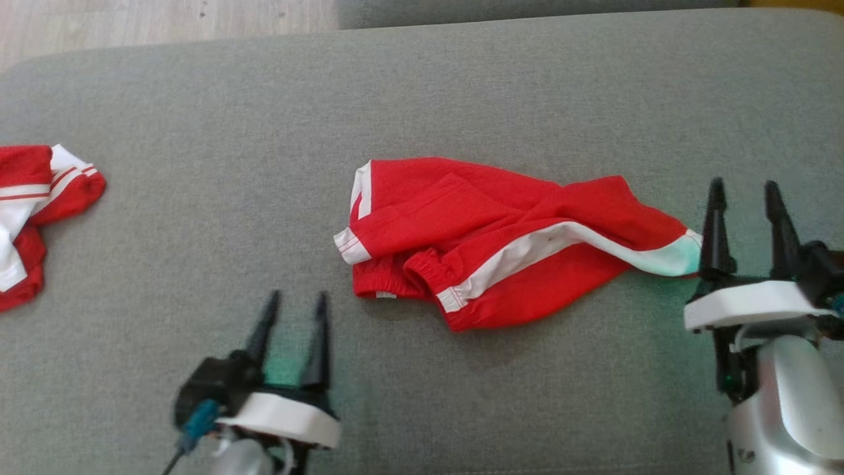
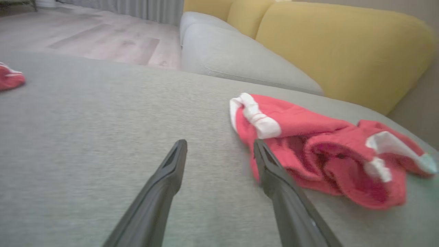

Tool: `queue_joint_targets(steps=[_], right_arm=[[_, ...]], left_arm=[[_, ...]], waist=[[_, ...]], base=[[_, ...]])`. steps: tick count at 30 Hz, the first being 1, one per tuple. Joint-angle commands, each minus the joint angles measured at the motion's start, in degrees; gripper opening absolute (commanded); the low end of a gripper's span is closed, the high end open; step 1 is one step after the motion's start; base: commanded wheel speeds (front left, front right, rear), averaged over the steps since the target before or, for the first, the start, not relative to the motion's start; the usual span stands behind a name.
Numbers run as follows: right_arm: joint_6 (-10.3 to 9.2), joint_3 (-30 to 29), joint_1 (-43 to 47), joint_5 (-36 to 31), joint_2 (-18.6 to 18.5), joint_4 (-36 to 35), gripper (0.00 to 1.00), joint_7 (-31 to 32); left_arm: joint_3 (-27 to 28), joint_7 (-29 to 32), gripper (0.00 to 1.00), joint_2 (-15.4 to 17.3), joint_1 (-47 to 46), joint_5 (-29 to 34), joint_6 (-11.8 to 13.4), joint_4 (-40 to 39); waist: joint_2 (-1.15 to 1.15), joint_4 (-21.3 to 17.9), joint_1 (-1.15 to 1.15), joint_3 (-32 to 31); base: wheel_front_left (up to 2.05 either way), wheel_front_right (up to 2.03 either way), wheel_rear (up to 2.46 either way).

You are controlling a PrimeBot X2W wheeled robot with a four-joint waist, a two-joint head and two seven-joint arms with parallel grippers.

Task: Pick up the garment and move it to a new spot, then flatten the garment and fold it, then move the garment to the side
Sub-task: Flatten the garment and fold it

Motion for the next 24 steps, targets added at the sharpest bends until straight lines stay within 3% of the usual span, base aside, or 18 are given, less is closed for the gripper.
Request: queue_joint_targets(steps=[1,12,19,20,21,22,24], right_arm=[[0.42,1.6,-0.7,0.3,-0.2,-2.0,1.00,-0.4],[0.42,5.0,-0.3,0.9,-0.2,-3.4,1.00,-0.4],[0.42,5.1,-0.3,0.9,-0.2,-3.5,1.00,-0.4],[0.42,5.0,-0.3,0.9,-0.2,-3.5,1.00,-0.4],[0.42,4.9,-0.3,1.0,-0.2,-3.5,1.00,-0.4],[0.42,4.8,-0.2,1.1,-0.2,-3.5,1.00,-0.4],[0.42,4.7,-0.1,1.2,-0.2,-3.3,1.00,-0.4]], left_arm=[[0.7,-0.3,1.00,0.2,-2.1,-1.1,-0.2,-1.4],[-23.9,-0.3,1.00,0.2,-9.1,-20.5,-1.4,2.2],[-24.7,-0.3,1.00,0.4,-12.9,-23.8,-1.4,4.6],[-24.7,-0.3,0.89,0.5,-13.1,-23.8,-1.4,4.6],[-24.9,-0.3,0.07,0.6,-13.3,-23.7,-1.4,4.6],[-25.0,-0.3,0.00,0.7,-13.4,-23.7,-1.4,4.5],[-24.1,-0.3,0.00,1.1,-13.6,-23.9,-1.4,4.1]], waist=[[0.00,-0.1,0.00,0.0],[0.00,-2.9,0.00,1.6],[0.00,-5.2,0.00,3.1],[0.00,-5.3,0.00,3.2],[0.00,-5.4,0.00,3.2],[0.00,-5.5,0.00,3.3],[0.00,-5.4,0.00,3.3]], base=[[0.00,0.00,0.00],[0.00,0.00,0.00],[0.00,0.00,0.00],[0.00,0.00,0.00],[0.00,0.00,0.00],[0.00,0.00,0.00],[0.00,0.00,0.00]])
